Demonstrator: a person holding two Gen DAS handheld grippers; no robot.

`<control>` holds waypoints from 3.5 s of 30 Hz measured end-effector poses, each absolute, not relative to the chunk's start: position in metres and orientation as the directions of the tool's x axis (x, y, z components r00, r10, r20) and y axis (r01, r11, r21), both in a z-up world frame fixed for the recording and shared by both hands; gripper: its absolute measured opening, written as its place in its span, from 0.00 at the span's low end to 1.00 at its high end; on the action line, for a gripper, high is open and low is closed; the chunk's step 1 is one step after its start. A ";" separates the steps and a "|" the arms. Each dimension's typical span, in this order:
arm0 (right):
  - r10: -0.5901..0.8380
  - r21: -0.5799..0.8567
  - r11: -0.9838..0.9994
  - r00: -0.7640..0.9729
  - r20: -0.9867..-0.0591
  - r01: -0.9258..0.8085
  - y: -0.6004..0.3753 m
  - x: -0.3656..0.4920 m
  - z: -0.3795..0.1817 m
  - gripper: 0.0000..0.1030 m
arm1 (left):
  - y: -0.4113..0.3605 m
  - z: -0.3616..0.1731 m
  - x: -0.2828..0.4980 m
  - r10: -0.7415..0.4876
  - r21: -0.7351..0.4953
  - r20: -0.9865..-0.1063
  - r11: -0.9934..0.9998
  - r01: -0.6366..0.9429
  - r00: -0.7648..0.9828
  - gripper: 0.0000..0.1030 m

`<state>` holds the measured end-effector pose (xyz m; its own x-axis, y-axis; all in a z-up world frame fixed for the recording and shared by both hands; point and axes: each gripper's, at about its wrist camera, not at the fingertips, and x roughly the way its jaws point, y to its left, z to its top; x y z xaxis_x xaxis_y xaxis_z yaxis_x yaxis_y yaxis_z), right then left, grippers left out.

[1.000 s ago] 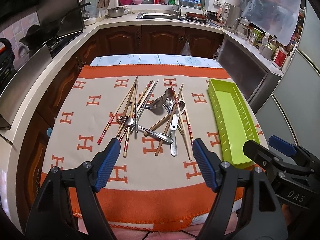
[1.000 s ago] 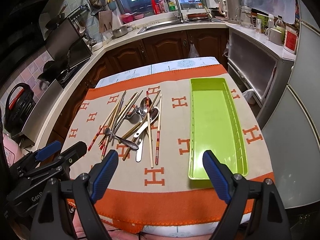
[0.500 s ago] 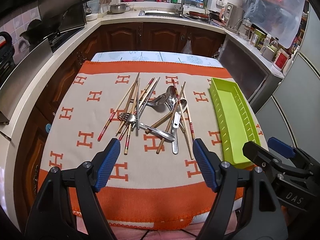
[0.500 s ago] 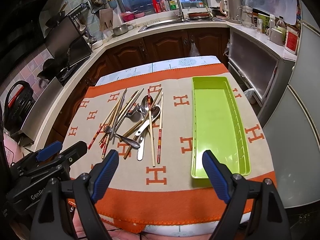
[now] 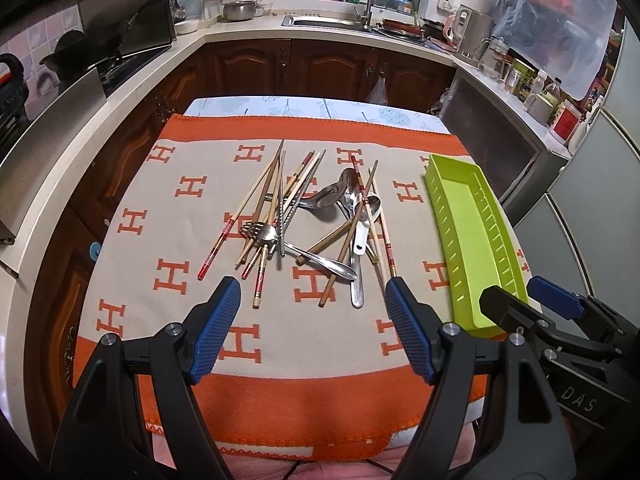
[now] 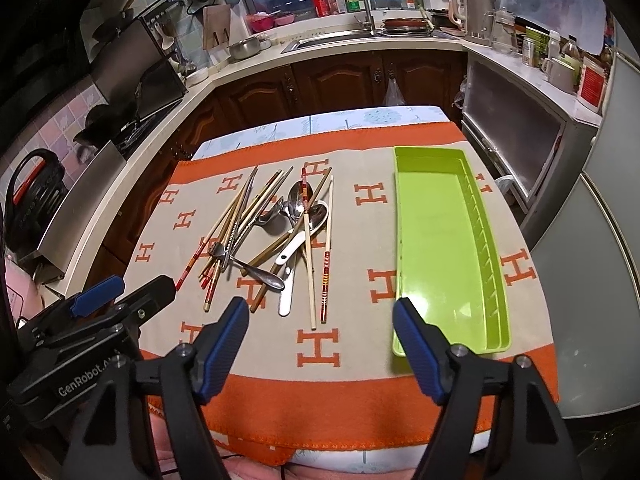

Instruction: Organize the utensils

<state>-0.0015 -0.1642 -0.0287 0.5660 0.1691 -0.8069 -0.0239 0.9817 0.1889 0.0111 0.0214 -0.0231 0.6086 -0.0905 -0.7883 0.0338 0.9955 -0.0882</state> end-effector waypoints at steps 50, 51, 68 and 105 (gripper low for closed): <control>0.296 0.284 0.954 0.133 -0.946 -0.100 -0.130 0.222 -0.151 0.05 | 0.064 -0.133 0.248 -0.324 -0.283 -0.914 0.940 0.188 0.245 0.18; 0.300 0.288 0.953 0.137 -0.944 -0.098 -0.131 0.221 -0.151 0.05 | 0.066 -0.133 0.250 -0.326 -0.287 -0.914 0.940 0.183 0.242 0.17; 0.399 0.393 0.917 0.175 -0.900 -0.069 -0.153 0.211 -0.133 0.05 | 0.075 -0.135 0.277 -0.272 -0.241 -0.938 0.958 0.159 0.216 0.08; 0.429 0.425 0.903 0.175 -0.886 -0.065 -0.154 0.206 -0.131 0.05 | 0.055 -0.159 0.258 -0.221 -0.204 -0.969 0.967 0.151 0.109 0.08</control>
<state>0.2059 -0.1536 -0.1311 0.1745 0.4294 -0.8861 -0.0647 0.9030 0.4248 0.2579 0.0554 -0.1590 0.1094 -0.2213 -0.9690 0.1509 0.9673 -0.2039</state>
